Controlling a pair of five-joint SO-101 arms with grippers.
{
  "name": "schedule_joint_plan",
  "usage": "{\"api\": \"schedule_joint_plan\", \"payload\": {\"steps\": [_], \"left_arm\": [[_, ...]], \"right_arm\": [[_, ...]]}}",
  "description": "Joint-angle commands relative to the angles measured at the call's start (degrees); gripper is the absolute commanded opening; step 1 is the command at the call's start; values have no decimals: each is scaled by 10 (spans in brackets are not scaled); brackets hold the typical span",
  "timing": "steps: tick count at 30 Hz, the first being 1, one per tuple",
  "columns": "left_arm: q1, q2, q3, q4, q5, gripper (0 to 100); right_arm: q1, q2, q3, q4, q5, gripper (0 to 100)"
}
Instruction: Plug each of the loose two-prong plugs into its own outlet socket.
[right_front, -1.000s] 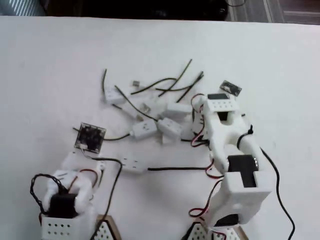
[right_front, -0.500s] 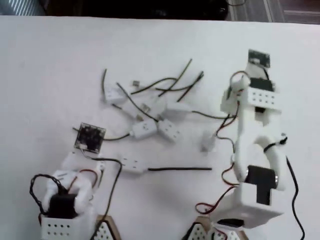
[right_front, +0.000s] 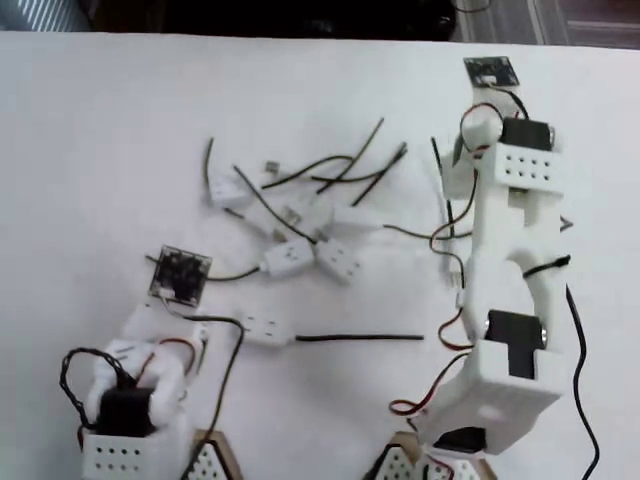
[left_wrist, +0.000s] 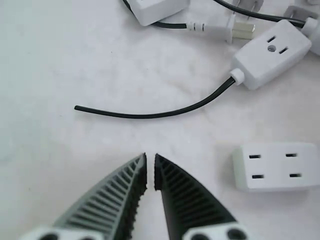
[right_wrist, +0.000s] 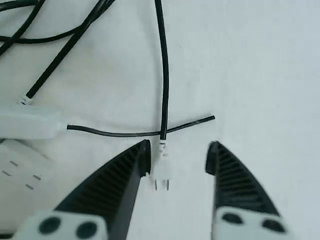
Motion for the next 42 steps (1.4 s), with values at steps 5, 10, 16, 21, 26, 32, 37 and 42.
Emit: {"api": "schedule_joint_plan", "payload": {"steps": [5, 10, 16, 21, 26, 32, 37, 42], "left_arm": [[-4, -3, -4, -10, -5, 50], [-4, -3, -4, -10, -5, 50], [-4, -3, -4, -11, -5, 50], [-4, -3, -4, -11, -5, 50], [-4, -3, -4, -11, -5, 50], [-4, -3, -4, -10, -5, 50], [-4, -3, -4, -10, -5, 50], [-4, -3, -4, -10, -5, 50]], "right_arm": [[-2, -8, -53, 158, -30, 262], [0, -8, 39, 155, 11, 262], [-36, -5, 108, 155, 131, 262], [-59, 7, 118, 135, 138, 262], [-49, 87, 114, 73, 139, 262], [-43, 125, 98, 82, 139, 262], [-43, 116, 99, 80, 140, 262], [-22, 152, 93, 38, 140, 262]]}}
